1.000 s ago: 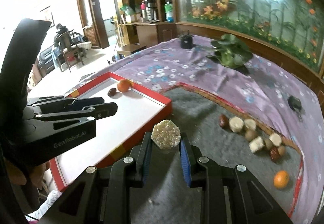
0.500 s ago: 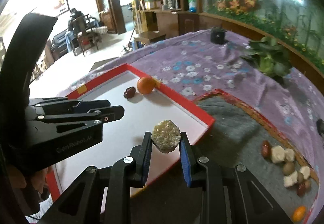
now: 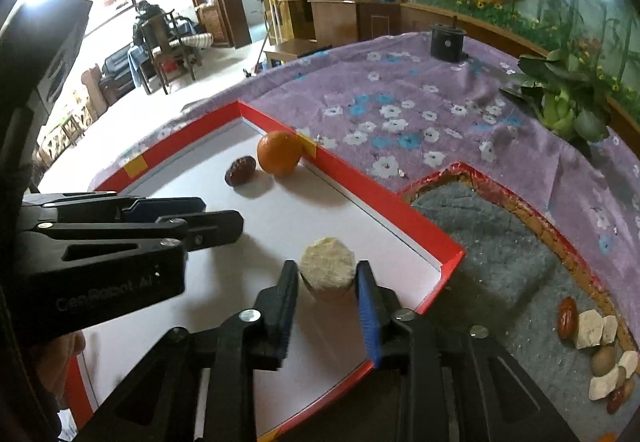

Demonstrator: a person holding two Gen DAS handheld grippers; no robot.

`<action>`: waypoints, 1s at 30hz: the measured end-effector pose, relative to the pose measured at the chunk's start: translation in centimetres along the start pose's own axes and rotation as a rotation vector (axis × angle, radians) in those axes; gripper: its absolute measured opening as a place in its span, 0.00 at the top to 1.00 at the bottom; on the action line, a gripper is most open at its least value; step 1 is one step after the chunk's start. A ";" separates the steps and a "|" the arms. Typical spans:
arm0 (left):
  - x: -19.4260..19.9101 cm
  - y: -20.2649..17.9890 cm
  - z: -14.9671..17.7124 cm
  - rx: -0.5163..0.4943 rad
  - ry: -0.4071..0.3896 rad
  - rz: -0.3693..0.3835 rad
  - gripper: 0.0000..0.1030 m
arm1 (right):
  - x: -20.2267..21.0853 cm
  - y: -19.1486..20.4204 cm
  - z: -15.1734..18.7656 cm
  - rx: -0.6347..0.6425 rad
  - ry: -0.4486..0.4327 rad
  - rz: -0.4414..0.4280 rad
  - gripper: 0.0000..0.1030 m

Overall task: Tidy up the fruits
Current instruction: 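Carry both pale slices into the tray and open both grippers, then move the left gripper to the second red date and grasp it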

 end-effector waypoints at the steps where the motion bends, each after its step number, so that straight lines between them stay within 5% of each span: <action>1: 0.1 0.1 -0.1 0.014 -0.001 0.011 0.43 | 0.2 0.0 0.0 -0.008 -0.005 -0.007 0.66; 9: 1.1 0.5 -0.5 0.055 -0.006 0.024 0.43 | 3.2 -0.1 0.9 -0.043 -0.051 -0.002 0.64; 15: 2.9 -1.3 0.5 -0.014 -0.056 0.000 0.43 | 6.3 -0.4 2.6 -0.055 -0.104 0.028 0.55; 21: 4.3 -5.4 2.2 -0.111 -0.094 0.018 0.43 | 8.8 -2.4 5.4 -0.088 -0.096 0.097 0.51; 30: 3.4 -13.2 5.9 -0.248 -0.044 0.091 0.43 | 13.0 -8.1 11.9 -0.195 -0.076 0.219 0.50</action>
Point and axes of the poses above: each gripper's, at about its wrist camera, not at the fingertips, and x roughly against the way its jaws point, y to its left, z to its underside, the point moved 10 cm from there along -x, roughly the way its jaws point, and after that the axes turned 4 degrees about x, right-handed, at the moved point
